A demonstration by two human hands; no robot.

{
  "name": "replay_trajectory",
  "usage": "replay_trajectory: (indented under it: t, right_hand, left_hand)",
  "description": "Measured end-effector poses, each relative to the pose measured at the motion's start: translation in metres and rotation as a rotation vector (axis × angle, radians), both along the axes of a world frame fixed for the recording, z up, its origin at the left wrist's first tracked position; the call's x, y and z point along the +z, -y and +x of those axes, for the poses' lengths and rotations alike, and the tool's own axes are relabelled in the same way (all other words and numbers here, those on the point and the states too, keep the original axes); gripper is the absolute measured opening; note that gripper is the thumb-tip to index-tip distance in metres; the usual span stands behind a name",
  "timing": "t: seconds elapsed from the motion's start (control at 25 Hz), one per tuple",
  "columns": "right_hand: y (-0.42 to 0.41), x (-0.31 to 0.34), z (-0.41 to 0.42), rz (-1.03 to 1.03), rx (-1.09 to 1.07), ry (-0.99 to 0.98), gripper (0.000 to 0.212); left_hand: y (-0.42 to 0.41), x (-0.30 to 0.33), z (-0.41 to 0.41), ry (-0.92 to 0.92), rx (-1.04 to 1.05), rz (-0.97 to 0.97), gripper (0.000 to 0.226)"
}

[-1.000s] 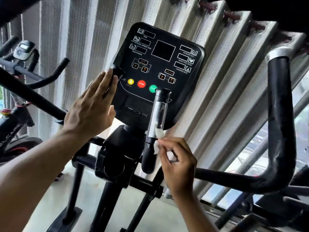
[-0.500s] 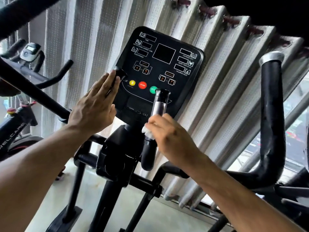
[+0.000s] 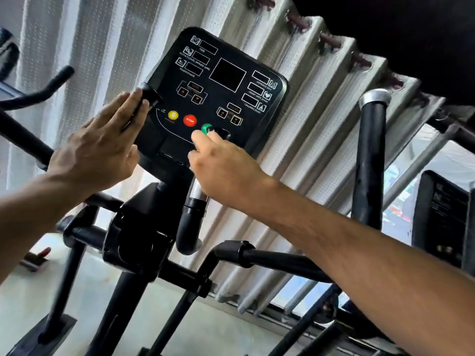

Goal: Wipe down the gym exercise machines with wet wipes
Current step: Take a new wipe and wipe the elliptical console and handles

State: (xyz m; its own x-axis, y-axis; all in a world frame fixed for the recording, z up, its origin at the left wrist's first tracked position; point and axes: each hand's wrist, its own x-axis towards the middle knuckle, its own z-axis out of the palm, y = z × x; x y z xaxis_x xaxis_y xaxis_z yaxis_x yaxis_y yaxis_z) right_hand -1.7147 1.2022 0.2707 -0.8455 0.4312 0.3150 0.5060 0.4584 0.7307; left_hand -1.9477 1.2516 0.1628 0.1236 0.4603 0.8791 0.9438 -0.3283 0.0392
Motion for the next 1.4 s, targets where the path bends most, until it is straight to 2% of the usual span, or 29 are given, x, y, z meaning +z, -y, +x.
replay_trajectory:
  t: [0.16,0.28,0.36,0.48,0.6,0.68,0.76,0.84,0.92,1.0,1.08,1.24,1.32,1.4]
  right_hand:
    - [0.013,-0.009,0.007,-0.069,0.056,0.263,0.016]
    - [-0.008,0.031,0.003,0.089,-0.057,0.216,0.006]
    - [-0.018,0.048,-0.003,0.097,-0.118,0.18,0.002]
    - [-0.001,0.025,-0.013,0.077,-0.042,0.314,0.009]
    - [0.027,-0.024,-0.012,-0.086,-0.009,0.514,0.025]
    - [0.023,-0.019,-0.009,-0.095,0.064,0.492,0.036]
    - [0.0,0.007,-0.006,0.026,0.08,0.415,0.038]
    - [-0.019,0.036,-0.005,0.076,-0.01,0.216,0.038]
    - [-0.029,0.047,0.0,0.058,-0.073,0.015,0.026]
    - [-0.024,0.027,0.012,0.005,0.011,-0.276,0.02]
    - [-0.016,-0.009,0.023,-0.1,0.162,-0.697,0.024]
    - [-0.025,-0.041,0.018,-0.486,0.183,-1.677,0.016]
    - [-0.039,-0.034,0.01,-0.797,0.144,-1.979,0.013]
    - [-0.051,-0.026,0.004,-1.211,0.21,-2.132,0.026]
  left_hand:
    - [-0.002,-0.004,0.003,0.009,0.039,0.028,0.073]
    - [-0.003,-0.004,0.001,-0.013,0.029,0.039,0.073]
    - [-0.002,-0.004,0.0,-0.01,0.035,0.043,0.073]
    - [-0.002,-0.004,0.003,0.002,0.039,0.068,0.072]
    - [-0.003,-0.005,0.001,0.0,0.037,0.075,0.071]
    - [-0.003,-0.005,0.001,0.002,0.036,0.07,0.073]
    - [-0.002,-0.004,0.001,-0.013,0.046,0.076,0.073]
    - [0.0,-0.004,0.001,-0.031,0.062,0.092,0.07]
    - [0.002,-0.001,0.003,-0.028,0.071,0.095,0.07]
    - [0.002,-0.002,0.003,-0.022,0.068,0.078,0.071]
    - [0.001,-0.004,0.002,-0.021,0.075,0.08,0.071]
    - [0.001,-0.002,0.003,-0.024,0.057,0.059,0.072]
    - [0.002,-0.002,0.004,0.002,0.055,0.033,0.077]
    - [0.0,-0.003,0.004,0.012,0.049,0.034,0.079]
